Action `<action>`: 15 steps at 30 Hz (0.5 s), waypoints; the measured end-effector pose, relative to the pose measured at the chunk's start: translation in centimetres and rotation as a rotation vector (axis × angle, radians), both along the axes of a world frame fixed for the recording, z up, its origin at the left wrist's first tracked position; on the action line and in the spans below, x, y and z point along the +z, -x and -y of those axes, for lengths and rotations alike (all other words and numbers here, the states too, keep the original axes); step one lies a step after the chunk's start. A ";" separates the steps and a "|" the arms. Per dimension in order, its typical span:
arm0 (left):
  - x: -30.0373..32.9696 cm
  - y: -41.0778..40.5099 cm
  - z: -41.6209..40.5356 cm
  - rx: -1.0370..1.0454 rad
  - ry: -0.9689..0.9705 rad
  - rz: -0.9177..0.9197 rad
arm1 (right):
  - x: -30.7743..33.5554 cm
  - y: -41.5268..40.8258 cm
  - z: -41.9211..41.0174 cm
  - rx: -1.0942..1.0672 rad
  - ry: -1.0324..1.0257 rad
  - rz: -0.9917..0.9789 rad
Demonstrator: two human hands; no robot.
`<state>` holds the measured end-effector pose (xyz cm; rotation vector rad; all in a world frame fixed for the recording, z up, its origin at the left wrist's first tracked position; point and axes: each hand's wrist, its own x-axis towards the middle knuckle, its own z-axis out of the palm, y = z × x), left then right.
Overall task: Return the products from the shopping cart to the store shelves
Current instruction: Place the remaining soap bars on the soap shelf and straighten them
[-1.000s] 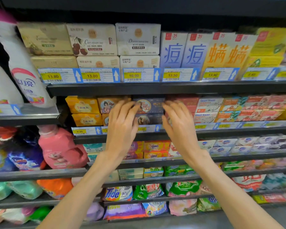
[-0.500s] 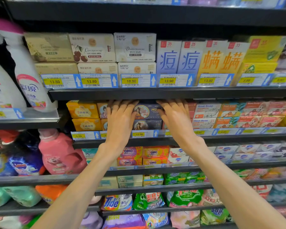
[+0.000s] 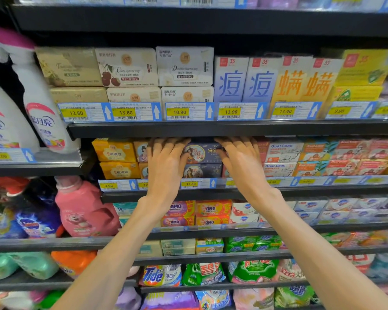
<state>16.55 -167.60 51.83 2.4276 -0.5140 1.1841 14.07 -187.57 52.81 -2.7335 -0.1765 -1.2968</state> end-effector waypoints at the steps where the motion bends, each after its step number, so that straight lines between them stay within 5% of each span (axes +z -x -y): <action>1: 0.0 0.0 0.0 -0.004 0.000 -0.002 | -0.1 0.0 0.0 0.000 0.000 -0.003; 15: -0.1 0.9 -0.5 -0.057 -0.083 -0.053 | 0.5 1.5 -0.9 0.011 0.031 -0.040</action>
